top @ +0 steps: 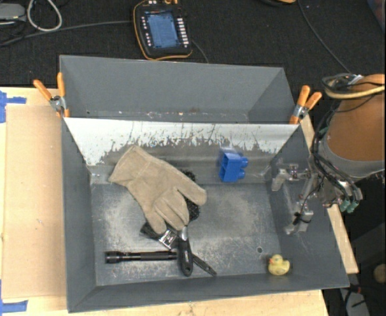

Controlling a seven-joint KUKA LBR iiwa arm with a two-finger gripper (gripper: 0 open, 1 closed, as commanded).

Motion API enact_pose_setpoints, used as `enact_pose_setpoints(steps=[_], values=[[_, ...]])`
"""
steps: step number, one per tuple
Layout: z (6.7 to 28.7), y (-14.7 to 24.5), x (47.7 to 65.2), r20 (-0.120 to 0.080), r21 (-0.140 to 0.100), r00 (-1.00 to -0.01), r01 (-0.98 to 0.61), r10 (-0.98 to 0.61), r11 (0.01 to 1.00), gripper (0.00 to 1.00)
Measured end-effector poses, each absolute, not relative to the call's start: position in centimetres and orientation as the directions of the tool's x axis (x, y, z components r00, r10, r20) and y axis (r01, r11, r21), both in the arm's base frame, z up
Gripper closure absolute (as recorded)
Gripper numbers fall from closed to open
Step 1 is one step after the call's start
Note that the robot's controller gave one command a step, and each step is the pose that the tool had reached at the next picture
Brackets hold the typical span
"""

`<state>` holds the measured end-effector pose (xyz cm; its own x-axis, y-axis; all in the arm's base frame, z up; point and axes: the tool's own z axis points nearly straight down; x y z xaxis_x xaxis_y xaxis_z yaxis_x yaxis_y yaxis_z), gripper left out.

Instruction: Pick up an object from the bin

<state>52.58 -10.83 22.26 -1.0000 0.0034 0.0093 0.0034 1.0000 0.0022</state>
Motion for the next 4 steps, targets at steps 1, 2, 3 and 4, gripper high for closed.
enact_pose_setpoints(steps=[1,2,3,4], values=[[22.7,-10.7,52.7,0.001,0.001,-1.0,-0.001,-0.001,1.0,0.0],[12.2,-0.9,48.9,0.002,0.002,-0.97,-0.242,-0.242,0.97,0.0],[15.6,-14.6,49.3,-0.004,-0.002,-0.974,-0.227,-0.227,0.974,0.0],[14.3,-2.5,48.5,0.003,0.005,-0.942,-0.335,-0.335,0.942,0.0]])
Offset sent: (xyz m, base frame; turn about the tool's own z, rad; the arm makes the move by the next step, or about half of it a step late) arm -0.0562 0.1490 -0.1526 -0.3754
